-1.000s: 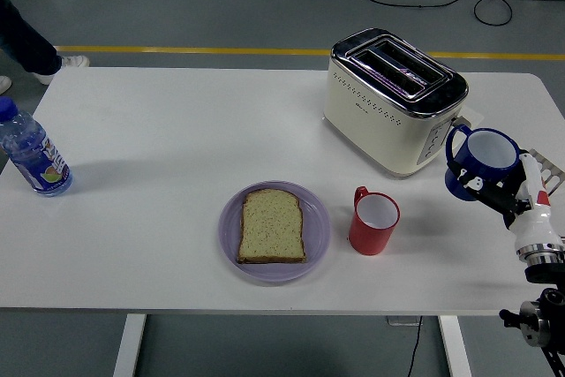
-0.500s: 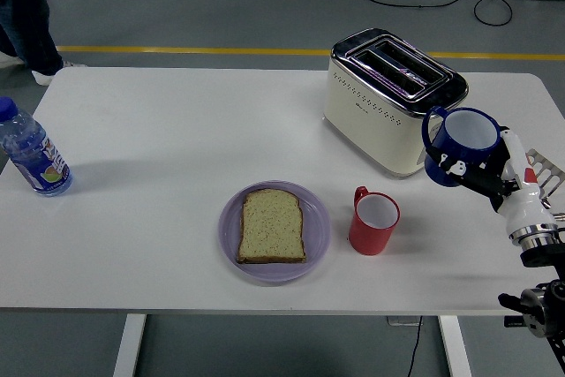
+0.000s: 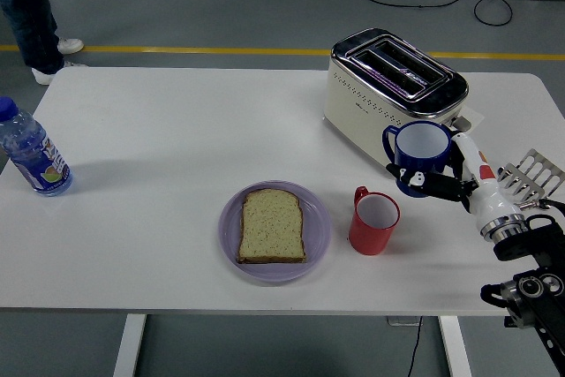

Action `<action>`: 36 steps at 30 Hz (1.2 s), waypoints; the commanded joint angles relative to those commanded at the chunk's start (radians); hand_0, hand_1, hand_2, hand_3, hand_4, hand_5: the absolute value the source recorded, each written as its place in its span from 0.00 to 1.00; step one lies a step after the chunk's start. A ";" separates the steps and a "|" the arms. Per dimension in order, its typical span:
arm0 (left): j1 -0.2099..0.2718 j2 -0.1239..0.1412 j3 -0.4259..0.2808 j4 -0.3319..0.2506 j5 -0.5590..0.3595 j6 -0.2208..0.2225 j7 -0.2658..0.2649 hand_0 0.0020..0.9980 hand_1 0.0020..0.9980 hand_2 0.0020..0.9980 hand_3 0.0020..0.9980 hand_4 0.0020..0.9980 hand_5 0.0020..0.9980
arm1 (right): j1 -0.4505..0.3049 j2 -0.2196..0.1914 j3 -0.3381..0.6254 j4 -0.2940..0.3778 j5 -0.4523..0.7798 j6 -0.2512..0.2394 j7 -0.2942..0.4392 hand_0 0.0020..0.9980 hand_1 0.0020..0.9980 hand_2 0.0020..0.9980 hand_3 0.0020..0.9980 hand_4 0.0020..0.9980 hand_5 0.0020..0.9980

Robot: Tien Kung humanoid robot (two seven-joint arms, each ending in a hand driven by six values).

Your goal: Pick up the cup,pour liquid into bread,place the cup on the desk

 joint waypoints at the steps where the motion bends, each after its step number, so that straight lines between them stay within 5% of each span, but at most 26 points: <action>1: 0.000 0.000 0.002 0.000 0.000 0.000 0.000 0.65 0.65 0.65 0.53 0.30 0.77 | 0.007 -0.001 -0.008 -0.001 -0.012 -0.001 -0.003 0.39 0.23 0.44 0.47 0.69 0.00; 13: -0.002 0.002 0.004 -0.001 -0.001 0.003 -0.002 0.65 0.65 0.64 0.53 0.30 0.77 | 0.138 -0.027 -0.135 -0.009 -0.179 -0.016 -0.030 0.39 0.24 0.44 0.47 0.67 0.00; 22: -0.004 0.003 0.005 -0.001 -0.002 0.004 -0.002 0.65 0.65 0.64 0.53 0.30 0.77 | 0.275 -0.056 -0.260 -0.032 -0.477 -0.015 -0.157 0.39 0.24 0.45 0.47 0.64 0.00; 36: -0.005 0.001 0.010 0.000 -0.012 0.005 -0.001 0.65 0.64 0.63 0.53 0.30 0.76 | 0.543 -0.079 -0.593 -0.111 -0.651 -0.069 -0.279 0.40 0.25 0.45 0.47 0.63 0.00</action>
